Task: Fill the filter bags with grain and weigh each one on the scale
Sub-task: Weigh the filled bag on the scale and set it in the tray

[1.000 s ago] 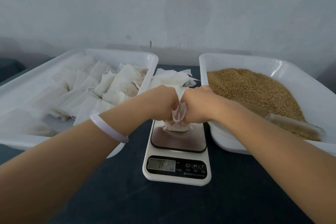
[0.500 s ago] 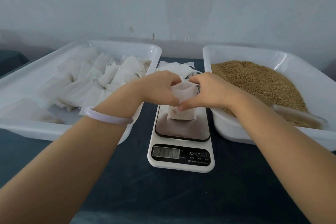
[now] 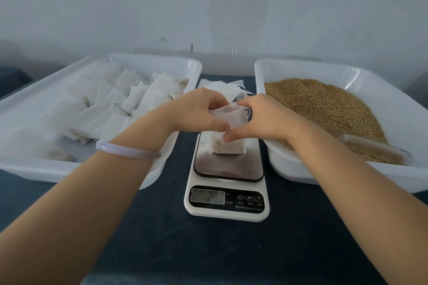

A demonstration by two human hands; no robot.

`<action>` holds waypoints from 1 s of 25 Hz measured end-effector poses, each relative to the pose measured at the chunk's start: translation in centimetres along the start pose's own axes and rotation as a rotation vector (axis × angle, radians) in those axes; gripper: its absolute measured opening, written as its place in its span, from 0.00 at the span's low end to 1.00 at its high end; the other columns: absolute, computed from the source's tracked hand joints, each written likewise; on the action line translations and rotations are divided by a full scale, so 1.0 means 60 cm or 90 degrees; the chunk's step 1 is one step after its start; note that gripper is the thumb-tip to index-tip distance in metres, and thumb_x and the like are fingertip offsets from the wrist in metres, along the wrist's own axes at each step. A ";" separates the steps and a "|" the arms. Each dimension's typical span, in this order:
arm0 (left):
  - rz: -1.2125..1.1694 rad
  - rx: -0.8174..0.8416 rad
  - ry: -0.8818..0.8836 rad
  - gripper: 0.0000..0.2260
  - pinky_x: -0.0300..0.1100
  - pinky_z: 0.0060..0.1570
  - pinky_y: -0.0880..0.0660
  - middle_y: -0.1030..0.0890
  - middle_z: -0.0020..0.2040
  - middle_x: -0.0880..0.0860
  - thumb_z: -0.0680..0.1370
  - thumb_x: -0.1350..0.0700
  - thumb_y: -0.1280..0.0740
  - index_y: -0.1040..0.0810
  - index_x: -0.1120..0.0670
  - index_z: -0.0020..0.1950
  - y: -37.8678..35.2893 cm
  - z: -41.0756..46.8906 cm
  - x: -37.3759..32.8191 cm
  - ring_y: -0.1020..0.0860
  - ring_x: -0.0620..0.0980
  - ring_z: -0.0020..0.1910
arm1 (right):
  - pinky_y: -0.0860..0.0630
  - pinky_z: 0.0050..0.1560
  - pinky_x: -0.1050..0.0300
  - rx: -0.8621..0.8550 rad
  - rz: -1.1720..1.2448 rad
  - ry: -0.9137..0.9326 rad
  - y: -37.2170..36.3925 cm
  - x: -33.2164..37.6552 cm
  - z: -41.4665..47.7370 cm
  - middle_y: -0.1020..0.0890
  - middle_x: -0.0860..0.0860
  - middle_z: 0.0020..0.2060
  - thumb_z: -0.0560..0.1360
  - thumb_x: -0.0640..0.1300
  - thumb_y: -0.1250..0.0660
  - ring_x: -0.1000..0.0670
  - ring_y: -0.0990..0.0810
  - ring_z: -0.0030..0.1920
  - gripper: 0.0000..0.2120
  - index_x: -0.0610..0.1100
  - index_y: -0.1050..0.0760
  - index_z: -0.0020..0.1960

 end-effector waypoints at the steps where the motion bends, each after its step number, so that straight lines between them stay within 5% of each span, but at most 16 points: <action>1: 0.000 0.000 -0.003 0.10 0.23 0.35 0.31 0.20 0.39 0.39 0.70 0.58 0.27 0.24 0.45 0.46 0.000 -0.001 -0.001 0.24 0.31 0.34 | 0.35 0.33 0.61 -0.001 0.002 0.000 0.001 -0.001 -0.001 0.24 0.60 0.36 0.55 0.61 0.22 0.61 0.26 0.36 0.21 0.54 0.22 0.43; 16: -0.006 0.001 -0.022 0.11 0.23 0.34 0.32 0.21 0.37 0.39 0.70 0.59 0.28 0.24 0.44 0.43 -0.001 0.002 -0.002 0.24 0.31 0.34 | 0.36 0.32 0.61 -0.004 0.014 0.004 0.003 0.001 -0.004 0.24 0.58 0.34 0.58 0.58 0.21 0.60 0.26 0.34 0.16 0.54 0.25 0.37; 22: -0.024 -0.009 -0.017 0.18 0.33 0.45 0.26 0.18 0.46 0.43 0.69 0.63 0.28 0.26 0.46 0.54 0.001 0.004 0.006 0.21 0.38 0.42 | 0.31 0.40 0.63 -0.023 0.019 0.025 0.008 0.001 -0.006 0.23 0.57 0.47 0.60 0.54 0.21 0.58 0.25 0.45 0.28 0.51 0.24 0.58; 25: -0.021 0.002 -0.006 0.20 0.32 0.40 0.28 0.18 0.45 0.43 0.68 0.61 0.26 0.28 0.46 0.55 -0.001 0.006 0.008 0.22 0.36 0.37 | 0.31 0.55 0.64 -0.057 0.062 0.055 0.017 0.005 -0.016 0.25 0.58 0.59 0.61 0.52 0.21 0.59 0.27 0.59 0.36 0.51 0.30 0.66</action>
Point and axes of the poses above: each hand's wrist, its own z-axis towards the middle knuckle, its own y-axis out of the back of the hand, x = y × z, the point moved 5 cm from there along z, towards the middle knuckle
